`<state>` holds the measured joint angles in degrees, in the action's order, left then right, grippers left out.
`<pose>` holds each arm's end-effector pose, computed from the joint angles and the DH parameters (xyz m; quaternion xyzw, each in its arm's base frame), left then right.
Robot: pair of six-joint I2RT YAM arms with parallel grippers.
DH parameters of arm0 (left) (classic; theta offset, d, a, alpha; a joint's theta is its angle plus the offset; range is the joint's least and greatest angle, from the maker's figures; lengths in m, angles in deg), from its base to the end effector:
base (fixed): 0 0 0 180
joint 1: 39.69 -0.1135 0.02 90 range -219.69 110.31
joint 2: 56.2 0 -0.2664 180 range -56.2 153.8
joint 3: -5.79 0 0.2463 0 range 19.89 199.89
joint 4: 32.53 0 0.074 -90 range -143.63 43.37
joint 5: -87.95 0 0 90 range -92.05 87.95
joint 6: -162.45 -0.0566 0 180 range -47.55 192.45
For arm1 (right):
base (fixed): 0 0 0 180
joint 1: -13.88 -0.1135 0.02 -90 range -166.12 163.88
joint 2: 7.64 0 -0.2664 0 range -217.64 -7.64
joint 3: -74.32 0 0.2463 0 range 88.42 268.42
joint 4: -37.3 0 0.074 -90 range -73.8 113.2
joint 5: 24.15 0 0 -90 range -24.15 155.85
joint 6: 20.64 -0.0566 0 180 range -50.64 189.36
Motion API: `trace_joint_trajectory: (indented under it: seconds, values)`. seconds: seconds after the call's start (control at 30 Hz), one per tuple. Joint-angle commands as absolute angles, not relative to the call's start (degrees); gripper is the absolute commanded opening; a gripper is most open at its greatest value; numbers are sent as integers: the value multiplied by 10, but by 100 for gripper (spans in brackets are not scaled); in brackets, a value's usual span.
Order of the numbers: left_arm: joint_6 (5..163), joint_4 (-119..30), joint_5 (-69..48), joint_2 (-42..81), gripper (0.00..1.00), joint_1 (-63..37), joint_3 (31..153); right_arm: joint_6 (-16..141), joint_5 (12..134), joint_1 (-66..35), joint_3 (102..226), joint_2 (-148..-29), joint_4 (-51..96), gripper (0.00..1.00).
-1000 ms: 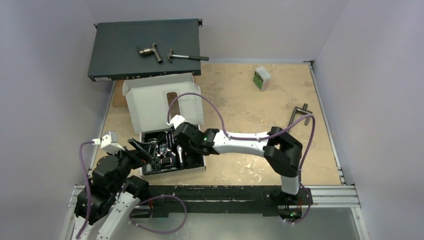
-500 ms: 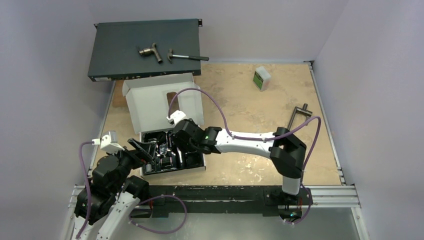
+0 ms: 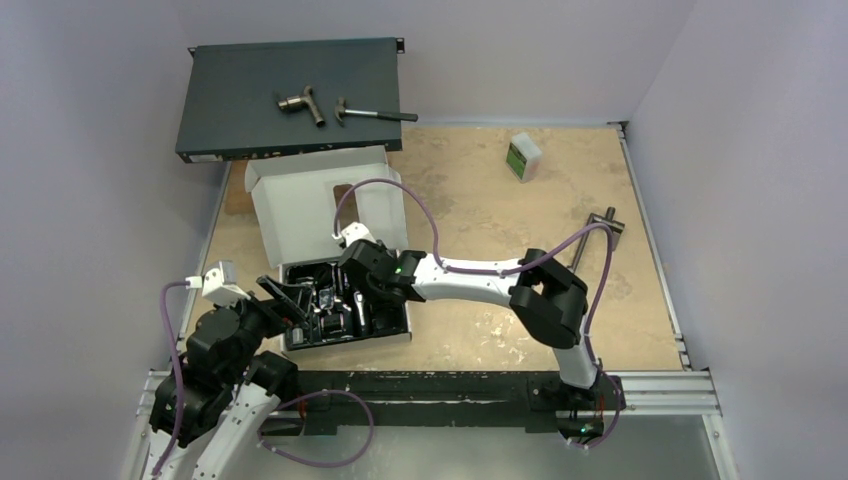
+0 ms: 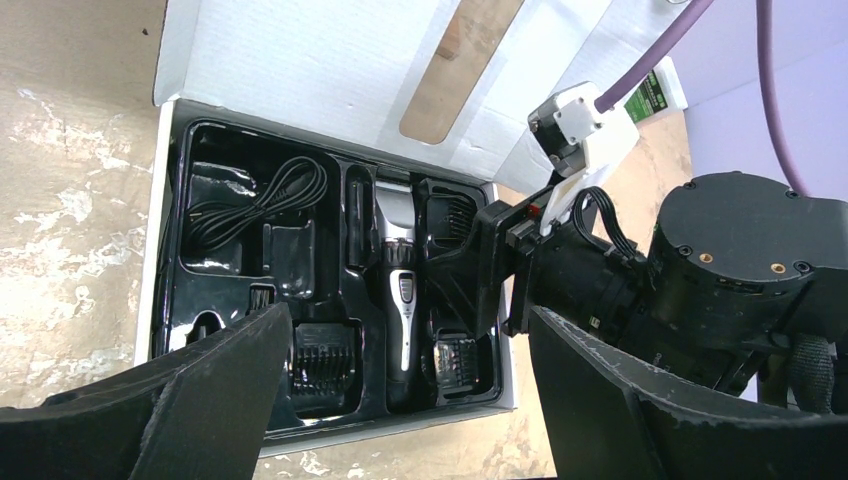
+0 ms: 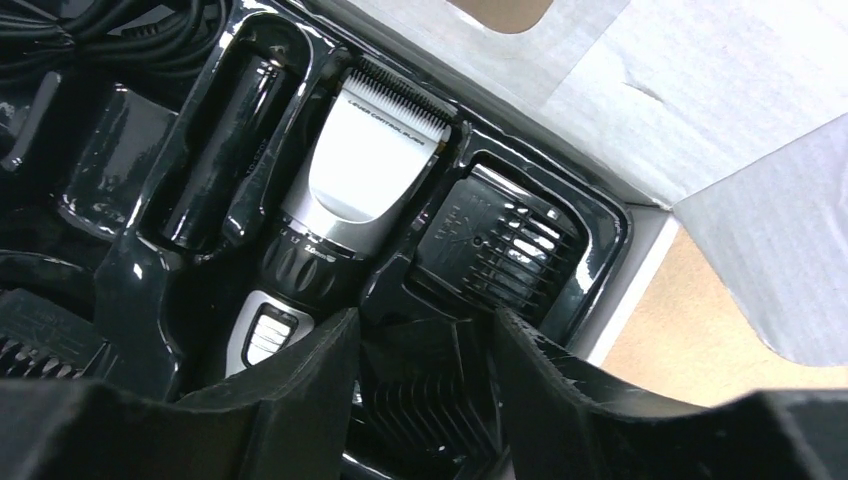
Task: Sort the hair-cutting tools
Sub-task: Adjust the haircut tool.
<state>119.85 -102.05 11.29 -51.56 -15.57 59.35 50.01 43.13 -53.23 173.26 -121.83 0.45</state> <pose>0.0392 -0.0033 0.2753 -0.2295 0.7864 -0.2529 0.5146 0.1930 0.4008 0.1921 -0.3169 0.8738 0.0823 0.3596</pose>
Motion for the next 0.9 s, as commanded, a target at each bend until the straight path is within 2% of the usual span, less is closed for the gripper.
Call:
trace_joint_trajectory:
  seconds: [0.0,0.33,0.57,0.63,0.7,0.87]
  values:
    - [1199,-1013,117,-507,88,-158,595,507,415,-532,1744,-1211,-13,46]
    - [1200,-1015,119,-505,89,-158,596,550,454,-532,1706,-1167,5,17]
    - [1201,-1015,120,-506,89,-158,596,583,501,-533,1690,-1139,15,3]
    - [1202,-1016,120,-505,89,-158,596,581,504,-533,1686,-1130,19,5]
    - [1202,-1017,120,-505,89,-158,597,578,500,-533,1681,-1120,23,11]
    - [1203,-1017,121,-506,89,-158,597,561,491,-532,1674,-1092,37,42]
